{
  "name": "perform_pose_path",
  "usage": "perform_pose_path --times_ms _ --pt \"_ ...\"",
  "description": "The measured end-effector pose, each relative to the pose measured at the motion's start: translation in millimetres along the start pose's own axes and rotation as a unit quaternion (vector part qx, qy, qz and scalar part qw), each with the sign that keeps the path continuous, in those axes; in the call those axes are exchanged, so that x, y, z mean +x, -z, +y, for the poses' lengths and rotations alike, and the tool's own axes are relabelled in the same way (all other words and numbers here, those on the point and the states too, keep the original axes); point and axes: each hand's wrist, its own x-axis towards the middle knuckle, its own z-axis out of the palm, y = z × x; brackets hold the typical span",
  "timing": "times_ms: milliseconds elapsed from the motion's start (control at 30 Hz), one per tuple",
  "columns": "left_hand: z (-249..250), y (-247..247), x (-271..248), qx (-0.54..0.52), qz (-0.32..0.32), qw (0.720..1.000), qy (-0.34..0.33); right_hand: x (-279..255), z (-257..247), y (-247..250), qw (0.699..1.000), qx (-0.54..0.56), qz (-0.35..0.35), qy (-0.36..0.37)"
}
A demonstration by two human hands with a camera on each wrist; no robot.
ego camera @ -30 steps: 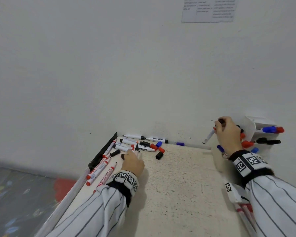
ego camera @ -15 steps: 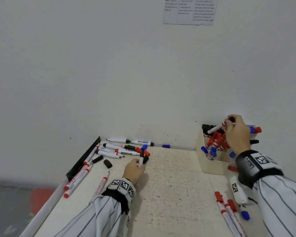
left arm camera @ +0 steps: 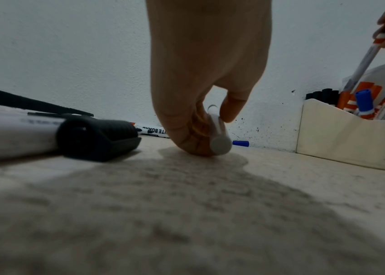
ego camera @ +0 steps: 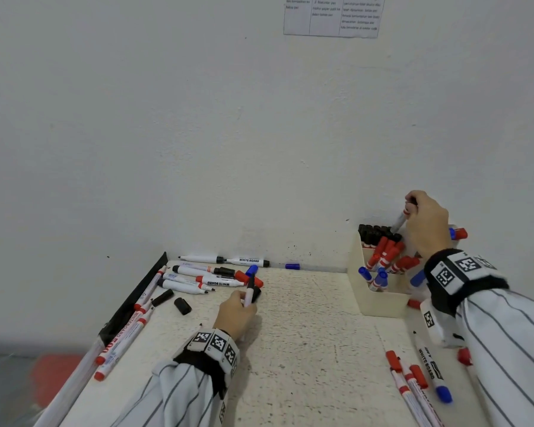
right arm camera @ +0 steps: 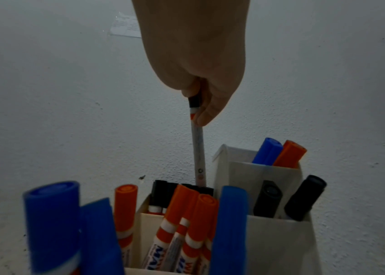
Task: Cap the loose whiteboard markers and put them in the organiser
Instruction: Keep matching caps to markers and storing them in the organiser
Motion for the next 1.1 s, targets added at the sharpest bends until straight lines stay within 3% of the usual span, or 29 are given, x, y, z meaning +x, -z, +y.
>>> perform_pose_path --times_ms 200,367,533,733,1100 --pt "-4 3 2 -0.012 0.016 1.0 0.012 8 7 -3 0.998 -0.019 -0.038 -0.042" --pt "-1 2 -1 -0.001 0.004 1.0 0.009 17 2 -11 0.997 0.007 -0.01 -0.071" --pt "1 1 -2 0.028 -0.005 1.0 0.002 26 -1 -25 0.991 -0.076 -0.023 -0.108" --pt "0 0 -1 0.025 -0.011 1.0 0.008 27 6 -45 0.947 -0.251 -0.151 -0.129" --pt "-1 5 0 -0.01 0.029 0.999 0.015 17 -13 -51 0.899 -0.384 -0.17 -0.123"
